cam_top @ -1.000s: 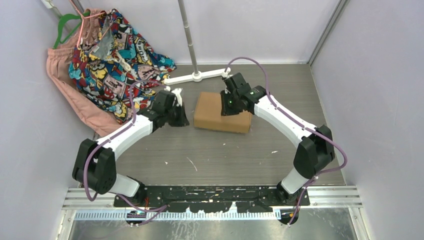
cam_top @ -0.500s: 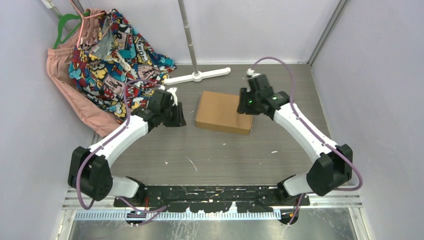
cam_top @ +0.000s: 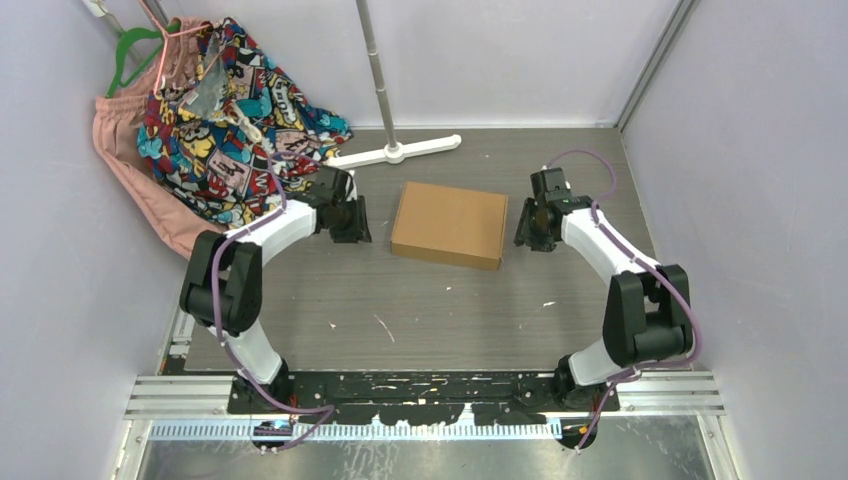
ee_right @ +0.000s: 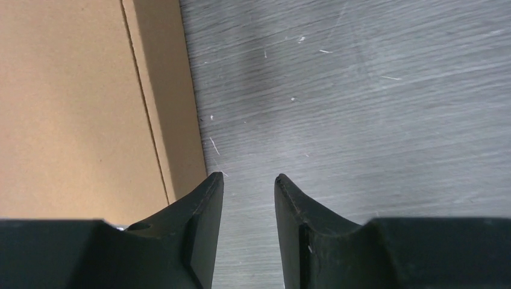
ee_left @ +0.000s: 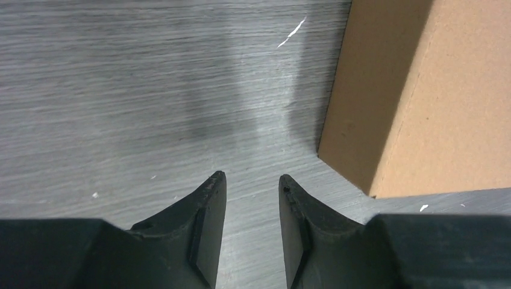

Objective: Fold the paper box

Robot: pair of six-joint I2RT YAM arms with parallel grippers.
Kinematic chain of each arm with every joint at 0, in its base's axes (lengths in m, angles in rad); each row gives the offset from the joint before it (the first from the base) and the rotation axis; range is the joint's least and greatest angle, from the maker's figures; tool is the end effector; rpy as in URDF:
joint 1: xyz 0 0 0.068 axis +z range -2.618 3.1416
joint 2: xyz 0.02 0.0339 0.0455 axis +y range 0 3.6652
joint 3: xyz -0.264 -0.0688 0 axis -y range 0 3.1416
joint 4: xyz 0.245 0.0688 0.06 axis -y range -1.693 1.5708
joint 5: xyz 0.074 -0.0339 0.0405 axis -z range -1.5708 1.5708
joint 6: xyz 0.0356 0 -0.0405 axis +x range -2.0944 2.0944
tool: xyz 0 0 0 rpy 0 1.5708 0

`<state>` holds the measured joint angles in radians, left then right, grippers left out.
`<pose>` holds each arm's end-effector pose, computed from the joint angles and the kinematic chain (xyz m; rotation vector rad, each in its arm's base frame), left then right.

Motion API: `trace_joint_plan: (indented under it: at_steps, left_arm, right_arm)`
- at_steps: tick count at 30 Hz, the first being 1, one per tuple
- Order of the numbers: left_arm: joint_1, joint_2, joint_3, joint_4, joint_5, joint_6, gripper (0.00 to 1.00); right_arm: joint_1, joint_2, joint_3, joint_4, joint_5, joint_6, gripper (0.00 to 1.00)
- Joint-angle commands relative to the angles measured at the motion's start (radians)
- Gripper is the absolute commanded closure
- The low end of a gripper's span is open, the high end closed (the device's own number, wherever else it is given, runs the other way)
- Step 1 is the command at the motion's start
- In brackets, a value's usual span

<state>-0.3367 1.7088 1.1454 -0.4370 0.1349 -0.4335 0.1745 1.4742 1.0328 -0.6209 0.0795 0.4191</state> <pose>0.3330 -0.1216 0.2029 -0.0751 2.6254 -0.4536 0.2910 0.0484 0.2302 0.3480 2.6080 0.0999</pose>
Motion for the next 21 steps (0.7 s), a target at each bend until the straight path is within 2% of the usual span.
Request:
trace_joint_plan:
  at_steps: [1,4,9,15,17,21]
  left_arm:
    - [-0.006,0.051,0.032,0.134,0.079,0.004,0.62]
    - [-0.025,0.076,0.034,0.15,0.093,0.006,0.64]
    - [-0.072,0.066,-0.001,0.169,0.087,0.007,0.65]
    - [-0.097,0.017,-0.037,0.157,0.059,0.012,0.66]
    - [-0.098,-0.009,-0.046,0.134,0.055,0.027,0.66]
    - [-0.09,-0.096,-0.072,0.06,-0.013,0.062,0.66]
  right_arm:
    - [0.019,0.059,0.013,0.098,-0.065,0.014,0.58]
    - [0.065,0.119,0.06,0.101,-0.131,0.0,0.59]
    - [0.13,0.188,0.127,0.083,-0.13,-0.01,0.61]
    - [0.126,0.183,0.114,0.086,-0.109,-0.03,0.59]
    - [0.106,0.184,0.117,0.079,-0.087,-0.039,0.55]
    - [0.042,0.211,0.147,0.056,-0.088,-0.056,0.55]
